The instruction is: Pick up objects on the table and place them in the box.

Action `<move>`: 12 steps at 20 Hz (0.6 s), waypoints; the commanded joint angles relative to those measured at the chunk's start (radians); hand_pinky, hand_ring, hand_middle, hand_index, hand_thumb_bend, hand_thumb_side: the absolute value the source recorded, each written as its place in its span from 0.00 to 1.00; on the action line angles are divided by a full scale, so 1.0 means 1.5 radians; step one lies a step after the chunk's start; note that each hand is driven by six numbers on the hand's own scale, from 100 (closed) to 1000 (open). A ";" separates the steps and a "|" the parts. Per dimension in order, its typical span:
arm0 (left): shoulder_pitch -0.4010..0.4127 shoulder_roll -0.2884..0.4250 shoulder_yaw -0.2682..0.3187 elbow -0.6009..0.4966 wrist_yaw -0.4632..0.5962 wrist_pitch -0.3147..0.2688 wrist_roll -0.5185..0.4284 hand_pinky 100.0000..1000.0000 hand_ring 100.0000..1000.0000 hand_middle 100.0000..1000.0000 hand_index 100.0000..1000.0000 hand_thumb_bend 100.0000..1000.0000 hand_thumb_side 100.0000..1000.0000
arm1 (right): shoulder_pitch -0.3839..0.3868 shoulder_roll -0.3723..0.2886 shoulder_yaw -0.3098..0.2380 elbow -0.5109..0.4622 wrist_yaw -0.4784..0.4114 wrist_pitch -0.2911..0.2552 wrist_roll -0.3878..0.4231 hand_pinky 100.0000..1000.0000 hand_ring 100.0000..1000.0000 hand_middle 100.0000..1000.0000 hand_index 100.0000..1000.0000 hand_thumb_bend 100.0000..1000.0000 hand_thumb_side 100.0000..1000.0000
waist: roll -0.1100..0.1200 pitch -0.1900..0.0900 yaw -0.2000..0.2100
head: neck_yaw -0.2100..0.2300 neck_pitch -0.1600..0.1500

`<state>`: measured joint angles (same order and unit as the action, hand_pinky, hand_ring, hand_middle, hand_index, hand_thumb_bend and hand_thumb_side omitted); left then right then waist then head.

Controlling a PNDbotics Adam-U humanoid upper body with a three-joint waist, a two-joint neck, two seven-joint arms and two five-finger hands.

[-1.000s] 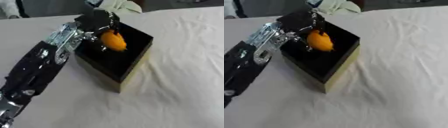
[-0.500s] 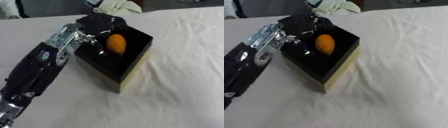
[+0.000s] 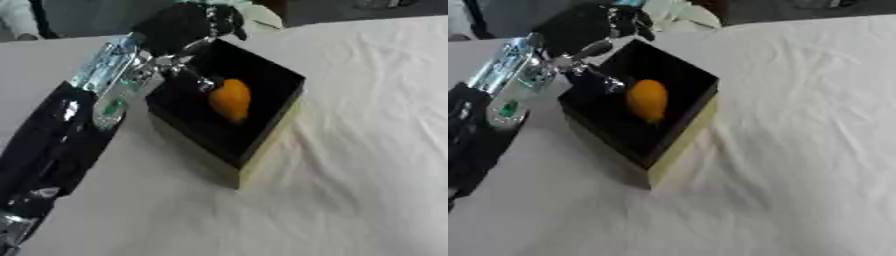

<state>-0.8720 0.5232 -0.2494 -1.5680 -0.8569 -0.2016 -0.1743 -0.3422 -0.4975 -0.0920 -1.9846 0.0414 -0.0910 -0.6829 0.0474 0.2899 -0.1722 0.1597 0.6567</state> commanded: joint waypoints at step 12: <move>0.083 0.137 0.177 -0.119 0.247 0.081 0.192 0.52 0.64 0.77 0.73 0.00 0.63 | -0.002 -0.024 -0.013 -0.010 0.004 -0.002 -0.009 0.75 0.72 0.66 0.84 0.19 1.00 | -0.004 -0.017 0.010 | -0.016 0.000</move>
<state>-0.7381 0.6835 -0.0163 -1.7235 -0.5117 -0.0831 0.0862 -0.3370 -0.4998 -0.0989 -1.9846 0.0418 -0.0922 -0.6924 0.0457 0.2843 -0.1571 0.1383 0.6574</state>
